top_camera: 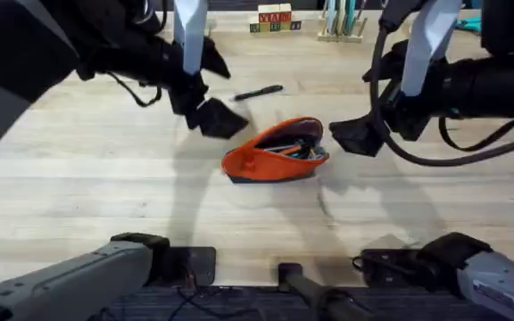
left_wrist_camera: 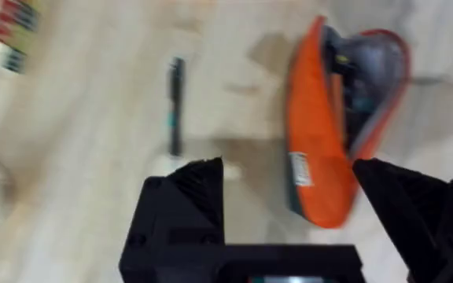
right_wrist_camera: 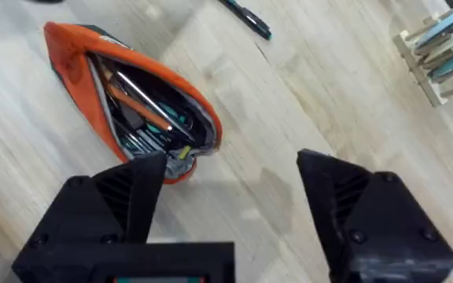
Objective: Unzip the bag, pick up the pens from the table one at a time and place them inside, then zip the bag closed.
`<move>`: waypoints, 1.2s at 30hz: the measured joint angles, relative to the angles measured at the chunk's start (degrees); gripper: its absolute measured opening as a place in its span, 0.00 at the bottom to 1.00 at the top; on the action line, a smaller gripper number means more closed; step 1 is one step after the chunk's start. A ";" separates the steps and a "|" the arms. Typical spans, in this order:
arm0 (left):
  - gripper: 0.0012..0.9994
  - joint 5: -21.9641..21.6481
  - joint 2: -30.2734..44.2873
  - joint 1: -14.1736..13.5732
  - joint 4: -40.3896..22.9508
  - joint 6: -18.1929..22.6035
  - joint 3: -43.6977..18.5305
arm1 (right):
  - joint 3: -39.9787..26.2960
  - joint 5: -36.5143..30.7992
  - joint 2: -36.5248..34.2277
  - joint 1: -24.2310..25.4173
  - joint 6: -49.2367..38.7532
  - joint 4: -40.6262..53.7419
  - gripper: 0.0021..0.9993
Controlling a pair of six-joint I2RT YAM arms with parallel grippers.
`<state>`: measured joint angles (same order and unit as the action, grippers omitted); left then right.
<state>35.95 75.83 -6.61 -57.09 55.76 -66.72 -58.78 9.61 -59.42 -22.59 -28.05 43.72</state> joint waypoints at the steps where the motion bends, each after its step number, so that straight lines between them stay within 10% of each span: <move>1: 0.99 -0.39 0.00 0.00 1.95 0.02 0.00 | 0.00 0.00 0.00 0.00 0.02 0.00 1.00; 36: 0.99 -5.77 26.44 -0.02 29.65 -0.01 -0.15 | 0.00 -0.02 -0.02 0.00 0.24 0.01 1.00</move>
<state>30.18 102.27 -6.63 -27.44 55.75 -66.87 -58.78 9.58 -59.44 -22.59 -27.81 43.73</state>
